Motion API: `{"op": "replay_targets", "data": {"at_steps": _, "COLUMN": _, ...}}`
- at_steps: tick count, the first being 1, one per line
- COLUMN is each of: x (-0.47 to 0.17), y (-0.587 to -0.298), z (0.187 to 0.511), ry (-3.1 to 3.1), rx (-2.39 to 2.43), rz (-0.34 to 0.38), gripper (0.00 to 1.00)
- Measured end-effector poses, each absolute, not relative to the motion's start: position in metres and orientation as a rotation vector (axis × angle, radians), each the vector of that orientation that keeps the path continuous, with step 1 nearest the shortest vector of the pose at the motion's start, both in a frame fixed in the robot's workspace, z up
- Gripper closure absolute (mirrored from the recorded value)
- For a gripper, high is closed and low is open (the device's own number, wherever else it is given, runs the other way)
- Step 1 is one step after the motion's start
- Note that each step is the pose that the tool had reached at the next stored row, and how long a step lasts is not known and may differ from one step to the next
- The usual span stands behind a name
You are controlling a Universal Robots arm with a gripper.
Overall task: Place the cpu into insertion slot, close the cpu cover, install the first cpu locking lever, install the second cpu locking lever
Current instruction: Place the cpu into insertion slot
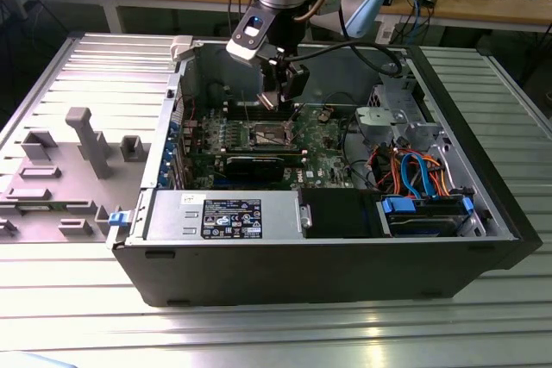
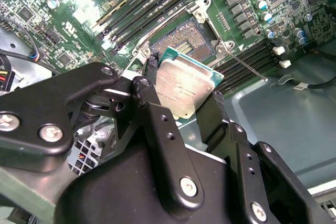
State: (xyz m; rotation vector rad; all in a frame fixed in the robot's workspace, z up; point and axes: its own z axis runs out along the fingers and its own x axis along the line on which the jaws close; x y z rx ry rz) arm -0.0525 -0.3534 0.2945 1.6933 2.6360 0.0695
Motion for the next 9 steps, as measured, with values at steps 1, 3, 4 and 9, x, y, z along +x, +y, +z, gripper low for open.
{"op": "replay_targets", "data": {"at_steps": 1, "x": -0.0525, "y": -0.3534, "z": 0.2945, "ry": 2.636, "rx": 1.694, "rz": 0.069, "gripper": 0.45}}
{"op": "replay_targets", "data": {"at_steps": 3, "x": -0.0525, "y": -0.3534, "z": 0.2946, "ry": 2.635, "rx": 1.695, "rz": 0.069, "gripper": 0.45}}
{"op": "replay_targets", "data": {"at_steps": 4, "x": -0.0525, "y": -0.3534, "z": 0.2946, "ry": 2.634, "rx": 1.696, "rz": 0.069, "gripper": 0.45}}
{"op": "replay_targets", "data": {"at_steps": 9, "x": -0.0525, "y": -0.3534, "z": 0.2945, "ry": 2.632, "rx": 1.699, "rz": 0.069, "gripper": 0.45}}
